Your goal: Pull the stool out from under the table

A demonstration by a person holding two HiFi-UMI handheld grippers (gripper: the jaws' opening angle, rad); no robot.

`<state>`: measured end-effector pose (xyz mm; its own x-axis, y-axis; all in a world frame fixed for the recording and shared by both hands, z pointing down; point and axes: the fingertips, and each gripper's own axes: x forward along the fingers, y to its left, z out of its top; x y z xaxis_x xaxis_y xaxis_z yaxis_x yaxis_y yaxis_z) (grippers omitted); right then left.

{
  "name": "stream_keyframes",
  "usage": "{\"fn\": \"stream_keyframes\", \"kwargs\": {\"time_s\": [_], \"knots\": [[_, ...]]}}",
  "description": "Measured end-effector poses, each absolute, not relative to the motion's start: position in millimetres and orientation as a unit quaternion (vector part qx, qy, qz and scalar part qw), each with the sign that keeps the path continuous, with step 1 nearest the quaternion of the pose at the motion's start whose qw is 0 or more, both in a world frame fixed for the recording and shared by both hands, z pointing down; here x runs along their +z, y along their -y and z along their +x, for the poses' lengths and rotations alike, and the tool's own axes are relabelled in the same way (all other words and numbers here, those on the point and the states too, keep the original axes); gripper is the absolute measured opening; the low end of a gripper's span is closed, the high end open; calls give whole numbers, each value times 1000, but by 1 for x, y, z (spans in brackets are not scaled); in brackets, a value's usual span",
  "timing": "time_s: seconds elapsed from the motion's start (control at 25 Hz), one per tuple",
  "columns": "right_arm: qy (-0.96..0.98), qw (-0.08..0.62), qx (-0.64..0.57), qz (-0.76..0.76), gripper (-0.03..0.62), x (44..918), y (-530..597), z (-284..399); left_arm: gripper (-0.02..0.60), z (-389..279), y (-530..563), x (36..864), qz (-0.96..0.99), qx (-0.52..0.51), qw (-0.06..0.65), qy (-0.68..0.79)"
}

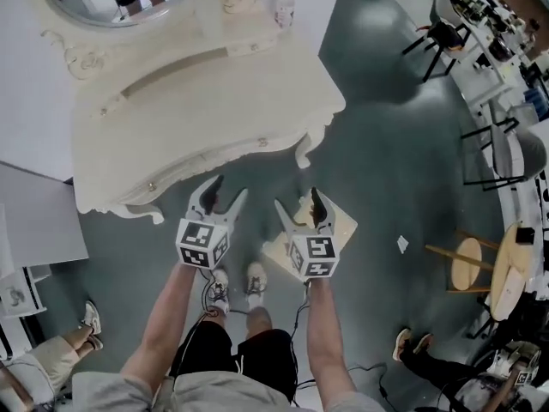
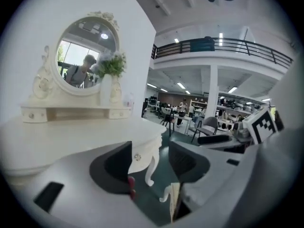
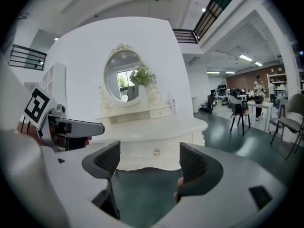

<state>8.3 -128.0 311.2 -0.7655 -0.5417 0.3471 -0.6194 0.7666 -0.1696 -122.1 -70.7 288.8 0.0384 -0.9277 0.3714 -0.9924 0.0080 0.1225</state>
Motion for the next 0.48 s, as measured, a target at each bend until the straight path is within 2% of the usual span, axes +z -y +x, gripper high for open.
{"fn": "stream_keyframes", "kwargs": {"time_s": [0.12, 0.24, 0.4, 0.48], "knots": [[941, 132, 109, 291, 393, 271, 111, -22, 221, -148, 46, 253, 673, 78, 163, 717], [951, 124, 76, 272, 266, 233, 98, -49, 206, -174, 20, 222, 643, 68, 151, 747], [966, 104, 54, 229, 243, 186, 72, -85, 175, -200, -18, 184, 608, 59, 132, 780], [972, 91, 43, 211, 212, 166, 57, -100, 161, -209, -39, 167, 593, 55, 123, 794]]}}
